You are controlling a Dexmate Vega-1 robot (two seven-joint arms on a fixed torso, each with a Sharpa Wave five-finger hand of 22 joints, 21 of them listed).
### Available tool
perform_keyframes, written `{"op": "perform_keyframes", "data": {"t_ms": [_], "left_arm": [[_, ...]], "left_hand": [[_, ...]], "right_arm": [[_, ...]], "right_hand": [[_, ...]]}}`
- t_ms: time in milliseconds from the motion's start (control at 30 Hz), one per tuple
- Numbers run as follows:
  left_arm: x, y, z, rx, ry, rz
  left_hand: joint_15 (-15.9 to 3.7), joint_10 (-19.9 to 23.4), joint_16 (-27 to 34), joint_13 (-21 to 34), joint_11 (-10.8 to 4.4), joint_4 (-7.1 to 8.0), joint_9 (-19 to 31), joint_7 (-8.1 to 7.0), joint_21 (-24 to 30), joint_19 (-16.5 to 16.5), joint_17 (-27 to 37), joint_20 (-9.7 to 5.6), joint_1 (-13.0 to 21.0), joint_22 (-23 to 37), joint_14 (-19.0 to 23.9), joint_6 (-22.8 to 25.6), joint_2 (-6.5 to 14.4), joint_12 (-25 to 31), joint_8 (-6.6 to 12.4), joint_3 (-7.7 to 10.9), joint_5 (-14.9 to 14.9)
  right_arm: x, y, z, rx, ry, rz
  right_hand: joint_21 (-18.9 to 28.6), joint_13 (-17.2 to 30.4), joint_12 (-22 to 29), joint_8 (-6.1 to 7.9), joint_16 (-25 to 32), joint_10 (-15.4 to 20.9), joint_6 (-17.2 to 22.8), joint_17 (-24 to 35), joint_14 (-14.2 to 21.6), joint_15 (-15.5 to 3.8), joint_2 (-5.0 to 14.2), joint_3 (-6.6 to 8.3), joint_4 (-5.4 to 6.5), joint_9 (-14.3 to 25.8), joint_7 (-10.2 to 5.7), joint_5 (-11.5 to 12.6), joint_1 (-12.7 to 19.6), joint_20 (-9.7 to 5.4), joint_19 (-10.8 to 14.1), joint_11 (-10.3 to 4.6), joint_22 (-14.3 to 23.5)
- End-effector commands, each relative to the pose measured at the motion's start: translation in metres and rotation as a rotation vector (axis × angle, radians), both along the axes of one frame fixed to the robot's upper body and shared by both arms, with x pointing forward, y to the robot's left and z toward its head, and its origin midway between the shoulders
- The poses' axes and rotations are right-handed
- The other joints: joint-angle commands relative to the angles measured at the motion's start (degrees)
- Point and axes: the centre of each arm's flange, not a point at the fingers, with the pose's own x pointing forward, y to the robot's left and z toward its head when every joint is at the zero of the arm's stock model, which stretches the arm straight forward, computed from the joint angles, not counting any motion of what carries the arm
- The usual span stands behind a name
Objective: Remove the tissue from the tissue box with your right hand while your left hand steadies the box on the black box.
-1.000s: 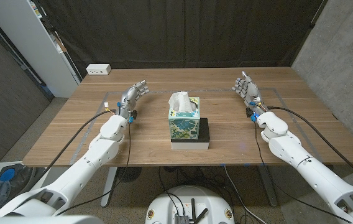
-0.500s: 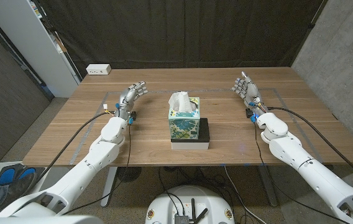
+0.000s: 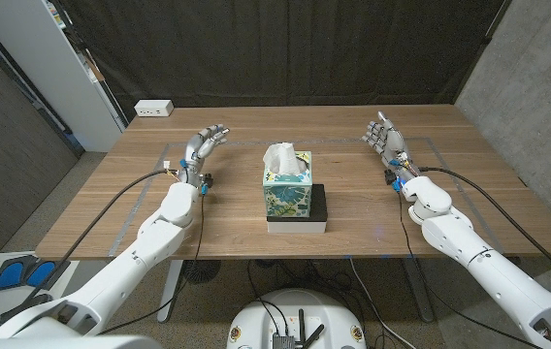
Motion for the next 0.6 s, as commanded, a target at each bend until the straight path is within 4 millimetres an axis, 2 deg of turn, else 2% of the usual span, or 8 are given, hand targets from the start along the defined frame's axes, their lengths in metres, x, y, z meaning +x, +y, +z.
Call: {"op": "perform_keyframes", "data": {"t_ms": [33, 200, 600], "left_arm": [[-0.0175, -0.0004, 0.0074, 0.125, -0.094, 0.240], [-0.0234, 0.0026, 0.0105, 0.204, -0.078, 0.309], [-0.0183, 0.0032, 0.0111, 0.315, -0.085, 0.384]], "left_hand": [[-3.76, 1.4, 1.0, 0.3, -0.41, 0.31, 0.4, -0.63, 0.9, 1.1, 0.3, -2.33, 0.7, 0.4, 1.7, 1.3, -0.4, 0.7, 0.64, -0.87, 0.2], [-3.56, 1.0, 0.8, 0.4, -0.24, 0.41, 0.5, -0.41, 0.7, 0.0, 0.2, -1.94, 0.6, 0.5, 1.3, 1.4, -0.8, 0.5, 0.60, -1.46, 0.1], [-2.20, -2.1, -0.9, 0.7, -0.22, 0.70, 0.3, -0.38, -0.4, -4.1, -0.2, -0.87, 0.7, 0.5, -2.4, -0.4, -1.2, -1.0, -0.57, -2.71, 0.1]], "right_arm": [[-0.0017, 0.0048, -0.0041, -0.040, -0.025, -0.007], [-0.0023, 0.0079, -0.0012, -0.034, -0.017, -0.003], [-0.0111, 0.0084, -0.0002, -0.037, -0.037, -0.045]], "right_hand": [[0.3, 0.1, 0.4, 0.41, 0.1, 0.4, 0.4, 0.0, 0.1, -0.40, 0.55, 0.23, -0.43, 0.1, 0.09, 0.4, 0.2, -0.15, 0.3, -0.28, 0.1], [0.4, 0.0, 0.4, 0.40, 0.1, 0.4, 0.4, 0.0, 0.2, -0.40, 0.57, 0.25, -0.51, 0.1, 0.11, 0.4, 0.3, -0.19, 0.4, -0.33, 0.1], [0.4, 0.0, 0.4, 0.39, 0.2, 0.5, 0.5, -0.1, 0.4, -0.20, 0.53, 0.24, -0.66, 0.2, 0.11, 0.4, 0.4, -0.17, 0.6, -0.28, 0.1]]}}
